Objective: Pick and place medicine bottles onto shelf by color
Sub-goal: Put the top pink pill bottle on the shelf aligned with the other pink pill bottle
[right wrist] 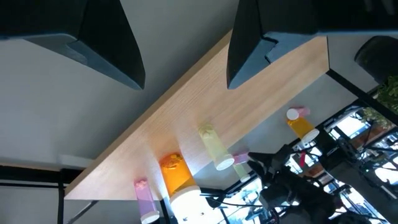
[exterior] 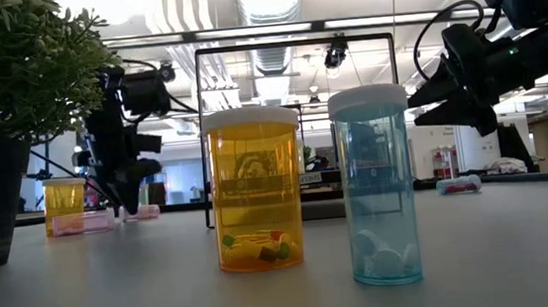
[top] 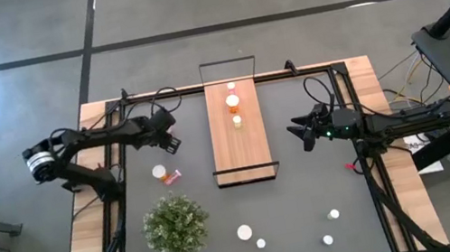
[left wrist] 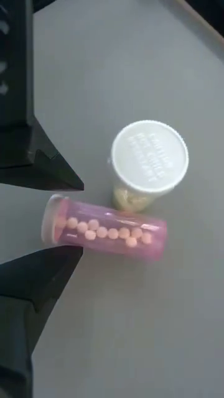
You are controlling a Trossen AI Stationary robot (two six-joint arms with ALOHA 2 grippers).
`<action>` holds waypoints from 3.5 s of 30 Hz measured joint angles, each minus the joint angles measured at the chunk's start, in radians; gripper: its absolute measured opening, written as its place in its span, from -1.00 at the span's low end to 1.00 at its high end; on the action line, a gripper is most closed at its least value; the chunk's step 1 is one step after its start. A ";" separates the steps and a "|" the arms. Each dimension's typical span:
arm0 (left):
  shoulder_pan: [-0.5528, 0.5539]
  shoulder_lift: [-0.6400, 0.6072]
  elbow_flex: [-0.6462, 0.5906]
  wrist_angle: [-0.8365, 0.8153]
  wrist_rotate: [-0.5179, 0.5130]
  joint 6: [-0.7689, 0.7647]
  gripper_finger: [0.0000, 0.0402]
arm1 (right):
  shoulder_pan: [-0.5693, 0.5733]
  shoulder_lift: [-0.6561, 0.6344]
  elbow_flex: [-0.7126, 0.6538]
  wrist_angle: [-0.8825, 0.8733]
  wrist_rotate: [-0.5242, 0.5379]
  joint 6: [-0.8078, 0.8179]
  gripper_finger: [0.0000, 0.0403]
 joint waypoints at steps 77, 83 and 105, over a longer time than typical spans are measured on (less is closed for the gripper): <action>-0.203 -0.124 0.242 0.092 0.312 -0.025 -0.51 | 0.000 0.000 0.000 0.007 0.000 0.003 0.08; -0.207 -0.124 0.250 0.198 0.387 0.053 -0.51 | 0.000 0.005 0.000 0.106 0.007 0.002 0.08; -0.273 -0.124 0.261 0.287 0.548 0.089 -0.51 | 0.000 0.204 0.372 -0.113 -0.165 -0.446 0.08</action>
